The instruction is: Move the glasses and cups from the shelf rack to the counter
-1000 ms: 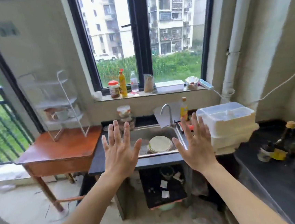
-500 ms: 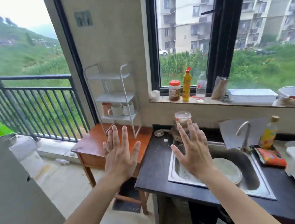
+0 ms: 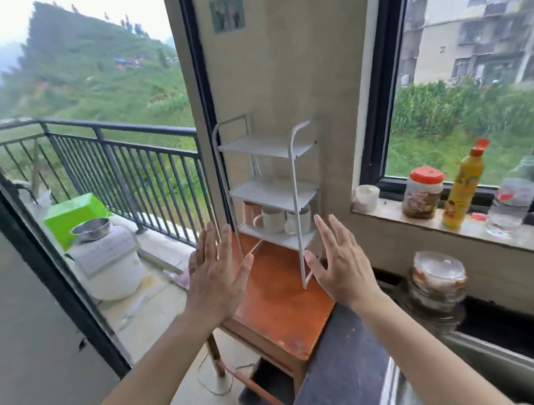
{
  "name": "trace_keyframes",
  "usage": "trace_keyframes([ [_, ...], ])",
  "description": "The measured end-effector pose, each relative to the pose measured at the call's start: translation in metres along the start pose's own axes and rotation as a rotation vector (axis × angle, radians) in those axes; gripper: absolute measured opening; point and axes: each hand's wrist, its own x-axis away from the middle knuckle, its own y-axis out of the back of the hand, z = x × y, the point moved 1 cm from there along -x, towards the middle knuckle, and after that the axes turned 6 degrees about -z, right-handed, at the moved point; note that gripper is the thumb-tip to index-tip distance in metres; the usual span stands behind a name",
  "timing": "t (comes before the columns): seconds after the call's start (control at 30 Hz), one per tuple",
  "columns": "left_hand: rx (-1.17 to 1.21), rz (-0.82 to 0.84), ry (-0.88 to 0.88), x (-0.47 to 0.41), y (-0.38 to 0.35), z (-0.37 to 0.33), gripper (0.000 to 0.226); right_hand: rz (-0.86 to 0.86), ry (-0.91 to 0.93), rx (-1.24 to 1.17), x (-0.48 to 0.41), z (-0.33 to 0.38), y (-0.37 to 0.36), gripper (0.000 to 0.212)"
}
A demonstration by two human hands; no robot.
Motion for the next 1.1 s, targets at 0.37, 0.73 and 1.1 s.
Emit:
trace_keyframes([
  [0.37,0.106,0.178,-0.021,-0.136,-0.127,0.116,0.082,0.068,-0.15,0.08,-0.096,-0.015,-0.142,0.068],
  [0.73,0.404,0.488,0.009,-0.24,-0.244,0.168,0.067,0.199,-0.665,-0.119,-0.141,-0.005,-0.249,0.067],
  [1.1,0.751,0.552,0.212,-0.266,-0.292,0.154,0.039,0.163,-1.028,-0.423,-0.182,-0.032,-0.289,0.063],
])
